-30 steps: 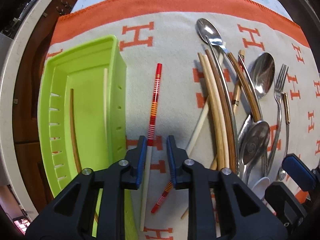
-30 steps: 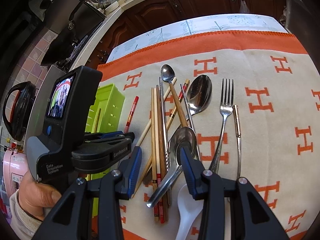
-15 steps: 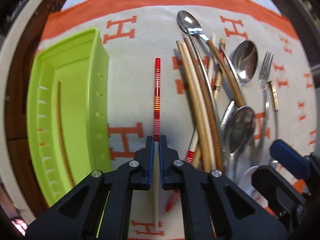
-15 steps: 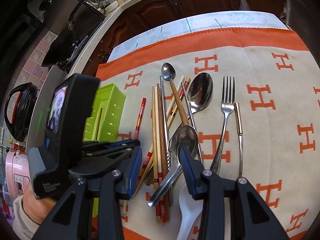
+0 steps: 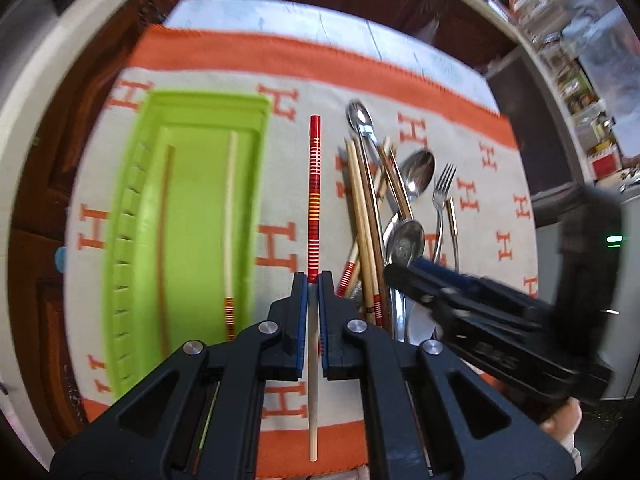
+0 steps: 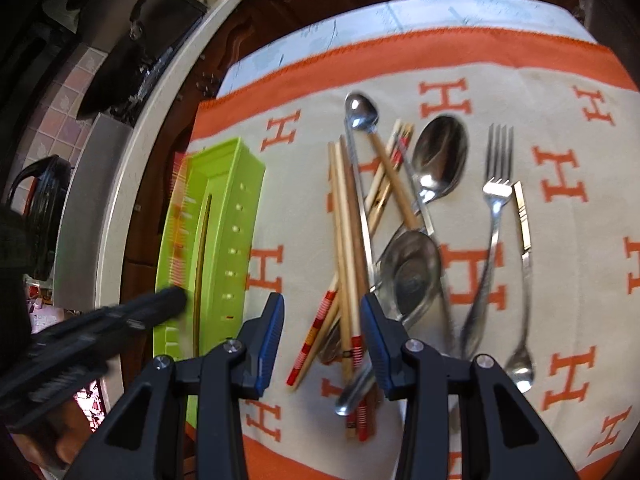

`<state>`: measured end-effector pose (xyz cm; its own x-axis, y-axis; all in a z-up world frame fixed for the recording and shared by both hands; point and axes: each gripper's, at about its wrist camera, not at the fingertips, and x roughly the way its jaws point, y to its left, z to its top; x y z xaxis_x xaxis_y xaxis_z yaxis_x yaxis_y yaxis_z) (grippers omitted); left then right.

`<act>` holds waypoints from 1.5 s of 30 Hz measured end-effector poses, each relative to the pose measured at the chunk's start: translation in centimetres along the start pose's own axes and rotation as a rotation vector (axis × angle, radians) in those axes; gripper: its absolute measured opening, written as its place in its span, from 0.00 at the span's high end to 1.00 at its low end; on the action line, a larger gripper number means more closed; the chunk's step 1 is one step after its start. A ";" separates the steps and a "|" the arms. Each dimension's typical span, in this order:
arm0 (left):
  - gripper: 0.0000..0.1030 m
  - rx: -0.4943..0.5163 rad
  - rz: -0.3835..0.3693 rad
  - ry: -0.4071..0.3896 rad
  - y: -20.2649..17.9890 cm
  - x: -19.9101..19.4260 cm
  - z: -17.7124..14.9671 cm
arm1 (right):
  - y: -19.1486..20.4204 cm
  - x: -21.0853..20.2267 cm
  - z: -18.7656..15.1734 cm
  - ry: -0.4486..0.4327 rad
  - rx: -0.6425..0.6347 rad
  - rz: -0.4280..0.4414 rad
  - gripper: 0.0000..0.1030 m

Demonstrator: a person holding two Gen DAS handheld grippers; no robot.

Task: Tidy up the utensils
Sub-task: 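Lift the red-striped chopstick with the left tool and carry it over the green tray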

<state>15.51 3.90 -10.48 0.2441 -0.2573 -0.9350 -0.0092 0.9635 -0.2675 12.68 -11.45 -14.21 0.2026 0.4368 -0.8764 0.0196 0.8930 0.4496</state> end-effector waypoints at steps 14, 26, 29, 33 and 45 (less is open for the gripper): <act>0.97 -0.061 0.053 -0.089 6.3 -2.5 -0.3 | 2.2 5.2 0.9 0.074 0.027 -0.072 0.67; 0.97 -0.062 0.055 -0.079 8.5 -1.2 0.4 | 5.5 7.6 1.8 0.043 -0.037 -0.309 0.75; 0.97 -0.068 0.048 -0.064 9.0 -0.6 0.5 | 7.0 8.4 2.0 0.016 -0.115 -0.386 0.76; 0.97 -0.069 0.047 -0.050 9.6 0.2 0.5 | 8.1 8.9 1.8 -0.031 -0.197 -0.448 0.86; 0.97 -0.060 0.053 -0.037 9.9 0.7 0.6 | 5.9 3.9 1.4 -0.051 -0.054 -0.056 0.95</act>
<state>16.20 13.34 -13.65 0.2769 -0.2016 -0.9395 -0.0814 0.9693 -0.2320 14.93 -4.66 -14.74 0.2520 0.3810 -0.8896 -0.0206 0.9211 0.3887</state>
